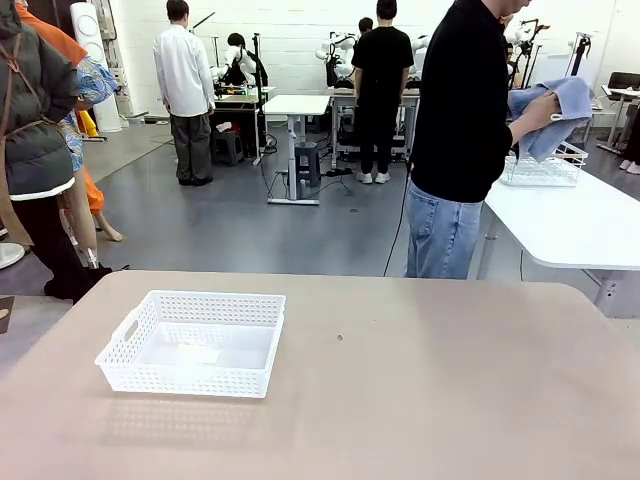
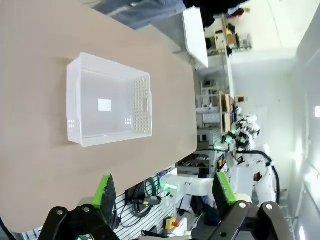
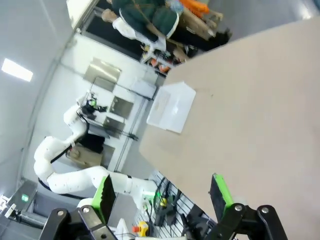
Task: Clean and organize the cups into the basket.
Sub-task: Pick up the Organizing basket and move it to the center of the table, then pick up the Reusable plastic cup from the right side of the table and place it inside the Organizing basket.
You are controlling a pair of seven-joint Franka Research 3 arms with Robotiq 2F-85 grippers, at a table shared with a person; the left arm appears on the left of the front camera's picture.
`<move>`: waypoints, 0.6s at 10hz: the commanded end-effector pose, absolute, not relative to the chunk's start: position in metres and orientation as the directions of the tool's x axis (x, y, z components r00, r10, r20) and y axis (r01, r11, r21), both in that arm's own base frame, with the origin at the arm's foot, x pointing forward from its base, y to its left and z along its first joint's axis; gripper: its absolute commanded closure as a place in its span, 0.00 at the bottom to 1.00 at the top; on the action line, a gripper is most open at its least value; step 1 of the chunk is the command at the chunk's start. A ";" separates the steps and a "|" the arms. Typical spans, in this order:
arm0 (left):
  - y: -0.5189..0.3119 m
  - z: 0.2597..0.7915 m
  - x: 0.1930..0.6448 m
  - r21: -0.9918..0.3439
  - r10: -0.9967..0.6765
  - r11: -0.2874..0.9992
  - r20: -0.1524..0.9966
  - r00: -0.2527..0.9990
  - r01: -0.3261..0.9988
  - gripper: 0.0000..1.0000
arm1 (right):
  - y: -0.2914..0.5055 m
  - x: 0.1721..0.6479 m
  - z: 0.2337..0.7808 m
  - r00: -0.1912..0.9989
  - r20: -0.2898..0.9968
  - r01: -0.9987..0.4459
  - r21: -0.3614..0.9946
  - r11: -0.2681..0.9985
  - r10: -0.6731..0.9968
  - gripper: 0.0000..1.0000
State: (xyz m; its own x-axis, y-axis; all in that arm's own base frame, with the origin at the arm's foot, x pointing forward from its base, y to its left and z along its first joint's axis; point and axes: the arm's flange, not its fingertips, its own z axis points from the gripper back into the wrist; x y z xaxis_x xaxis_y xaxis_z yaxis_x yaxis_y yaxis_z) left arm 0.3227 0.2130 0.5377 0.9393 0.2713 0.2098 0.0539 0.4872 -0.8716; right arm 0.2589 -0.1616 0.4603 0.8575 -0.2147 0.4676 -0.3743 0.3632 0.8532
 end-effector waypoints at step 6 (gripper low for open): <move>0.291 0.531 0.285 -0.919 0.494 0.392 0.168 0.853 -0.045 0.00 | -0.244 0.202 0.452 0.792 0.488 -0.418 0.871 0.257 -0.368 0.00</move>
